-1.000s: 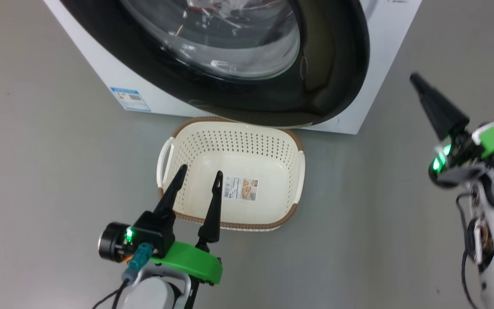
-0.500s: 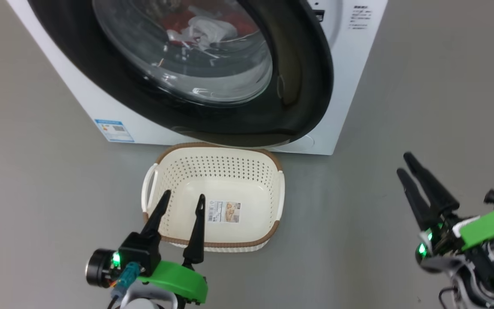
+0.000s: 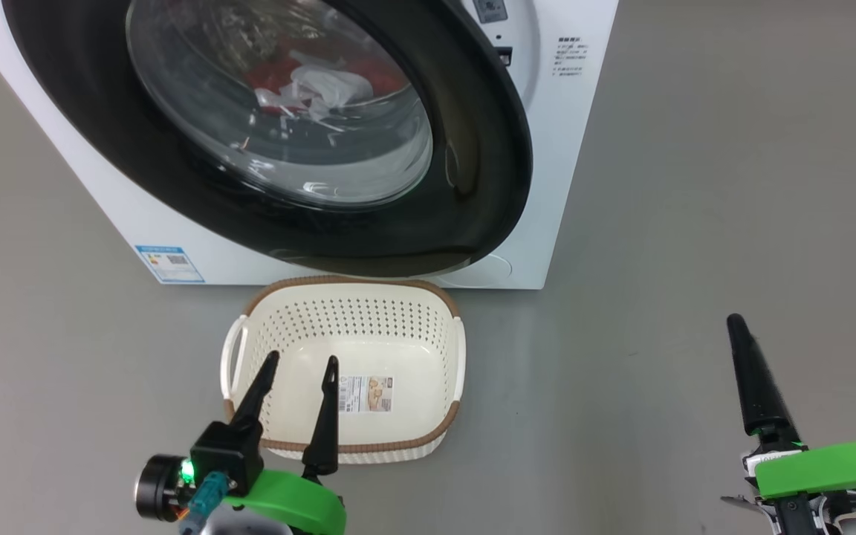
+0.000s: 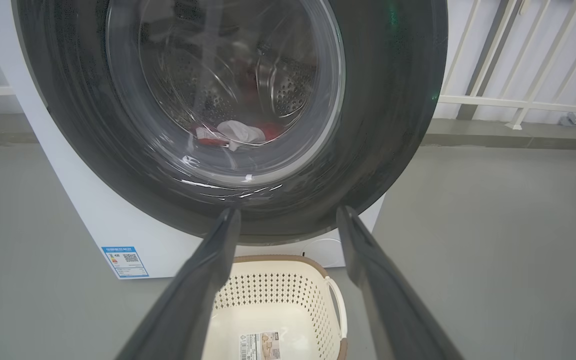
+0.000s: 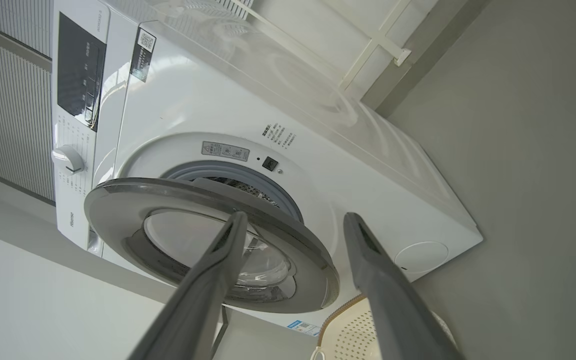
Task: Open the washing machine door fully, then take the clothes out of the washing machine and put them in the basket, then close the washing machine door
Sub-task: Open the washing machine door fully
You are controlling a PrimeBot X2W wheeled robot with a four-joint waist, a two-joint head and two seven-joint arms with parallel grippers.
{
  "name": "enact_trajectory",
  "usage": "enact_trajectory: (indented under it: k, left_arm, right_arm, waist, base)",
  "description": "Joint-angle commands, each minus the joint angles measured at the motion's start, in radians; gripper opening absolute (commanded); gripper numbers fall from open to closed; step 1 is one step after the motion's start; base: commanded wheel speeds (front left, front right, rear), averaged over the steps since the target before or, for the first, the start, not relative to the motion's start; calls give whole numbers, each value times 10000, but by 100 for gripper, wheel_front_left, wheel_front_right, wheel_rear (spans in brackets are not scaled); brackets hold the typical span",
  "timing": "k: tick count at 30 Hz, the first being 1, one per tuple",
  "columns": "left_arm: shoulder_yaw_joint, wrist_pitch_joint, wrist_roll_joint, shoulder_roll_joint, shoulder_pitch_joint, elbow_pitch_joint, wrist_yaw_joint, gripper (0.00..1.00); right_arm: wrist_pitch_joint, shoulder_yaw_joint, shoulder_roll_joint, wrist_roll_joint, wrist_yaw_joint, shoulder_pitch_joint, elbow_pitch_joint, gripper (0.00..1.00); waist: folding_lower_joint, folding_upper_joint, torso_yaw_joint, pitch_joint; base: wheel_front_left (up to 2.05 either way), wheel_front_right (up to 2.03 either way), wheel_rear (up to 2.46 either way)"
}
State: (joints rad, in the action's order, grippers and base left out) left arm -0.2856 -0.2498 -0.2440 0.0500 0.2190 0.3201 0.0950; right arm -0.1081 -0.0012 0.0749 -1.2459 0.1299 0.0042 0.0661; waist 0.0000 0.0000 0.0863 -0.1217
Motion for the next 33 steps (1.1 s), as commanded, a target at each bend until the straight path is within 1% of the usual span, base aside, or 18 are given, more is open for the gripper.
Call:
enact_trajectory:
  k: [1,4,6,7,8,13,15,19,22,25,30,33]
  left_arm:
    - [362,-120,154,167,6,-271,-33,100]
    - [386,-120,196,207,-22,-281,-46,100]
    - [410,-120,210,240,-57,-279,-56,100]
    - [410,-120,210,240,-57,-279,-56,100]
    - [423,-120,214,251,-75,-286,-57,100]
    - [467,-120,231,276,-253,-306,-45,100]
    - [460,-120,235,272,-336,-293,-46,100]
    - [452,-120,220,261,-530,-278,-29,100]
    - [456,-120,209,272,-689,-269,-17,100]
    - [453,-120,203,298,-857,-248,-8,100]
    - [503,-120,143,309,-1043,-270,42,100]
    - [526,-120,120,330,-1114,-261,60,100]
  right_arm:
    - [-484,324,342,624,8,20,-236,100]
    - [-1134,451,677,1904,8,53,-83,100]
    - [-1356,410,863,3054,8,55,33,100]
    - [-1356,410,863,3054,8,55,33,100]
    - [-1416,355,871,3617,8,48,99,100]
    - [-1525,-237,525,6408,8,33,293,100]
    - [-1531,-516,276,7251,8,110,354,100]
    - [-1534,-800,-2,8792,8,362,553,100]
    - [-1535,-857,-122,9517,8,549,782,100]
    - [-1535,-918,-195,9911,8,706,1033,100]
    - [-1536,-861,-236,10087,8,841,1375,100]
    - [-1536,-768,-242,9991,8,871,1544,100]
  waist:
    - [0,0,-59,137]
    - [0,0,-103,231]
    - [0,0,-135,299]
    - [0,0,-135,299]
    - [0,0,-149,326]
    - [0,0,-203,559]
    - [0,0,-188,694]
    - [0,0,-172,916]
    - [0,0,-192,1060]
    - [0,0,-222,1195]
    - [0,0,-230,1299]
    - [0,0,-234,1348]
  base:
    - [0,0,0]
    - [0,0,0]
    - [0,0,0]
    - [0,0,0]
    - [0,0,0]
    - [0,0,0]
    - [0,0,0]
    - [0,0,0]
    - [0,0,0]
    - [0,0,0]
    - [0,0,0]
    - [0,0,0]
